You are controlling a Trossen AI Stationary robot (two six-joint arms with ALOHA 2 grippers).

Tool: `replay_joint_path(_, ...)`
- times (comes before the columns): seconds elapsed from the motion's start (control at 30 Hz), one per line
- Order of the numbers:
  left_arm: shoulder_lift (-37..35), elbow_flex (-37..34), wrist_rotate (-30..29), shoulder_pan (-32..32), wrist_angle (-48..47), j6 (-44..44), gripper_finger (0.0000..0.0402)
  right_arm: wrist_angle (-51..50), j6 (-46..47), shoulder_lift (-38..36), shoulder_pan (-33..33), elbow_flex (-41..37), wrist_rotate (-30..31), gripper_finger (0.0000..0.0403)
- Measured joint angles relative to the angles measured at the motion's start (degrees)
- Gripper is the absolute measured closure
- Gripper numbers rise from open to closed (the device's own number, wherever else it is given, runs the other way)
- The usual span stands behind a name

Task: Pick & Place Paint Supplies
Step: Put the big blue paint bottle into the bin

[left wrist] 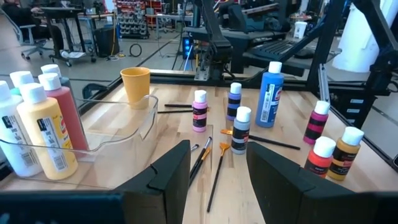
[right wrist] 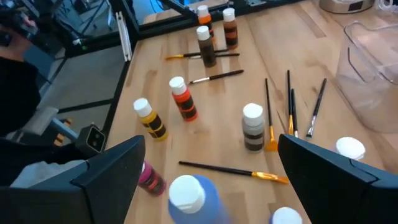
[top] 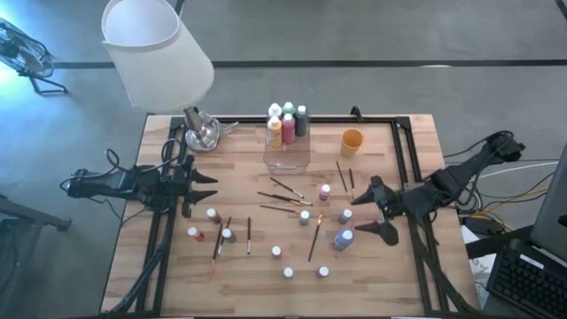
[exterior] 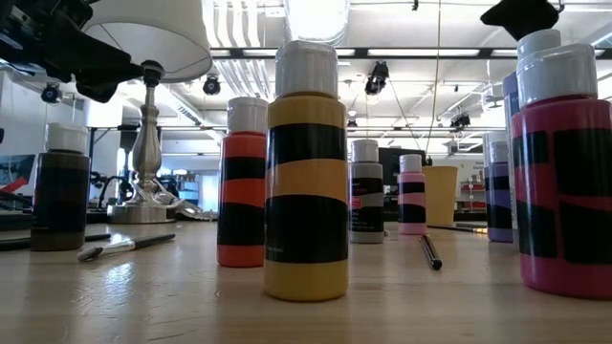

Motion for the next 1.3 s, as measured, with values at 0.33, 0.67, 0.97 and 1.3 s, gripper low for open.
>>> replay_joint_path(0.33,0.02,0.0,-0.04,-0.03,-0.02,0.04,0.0238,-0.61,4.12,4.9,8.37,3.26,4.98,0.0039)
replay_joint_path(0.67,0.02,0.0,-0.07,-0.02,-0.04,0.07,0.0239,-8.68,12.77,9.99,11.59,6.01,9.39,0.0039)
replay_joint_path(0.97,0.02,0.0,-0.07,-0.02,-0.2,0.08,0.0238,-9.92,14.43,14.17,11.59,7.51,9.45,0.0039)
replay_joint_path(1.3,0.02,0.0,-0.07,-0.02,-0.37,0.09,0.0238,-10.83,15.85,18.44,11.54,7.57,10.55,0.0039)
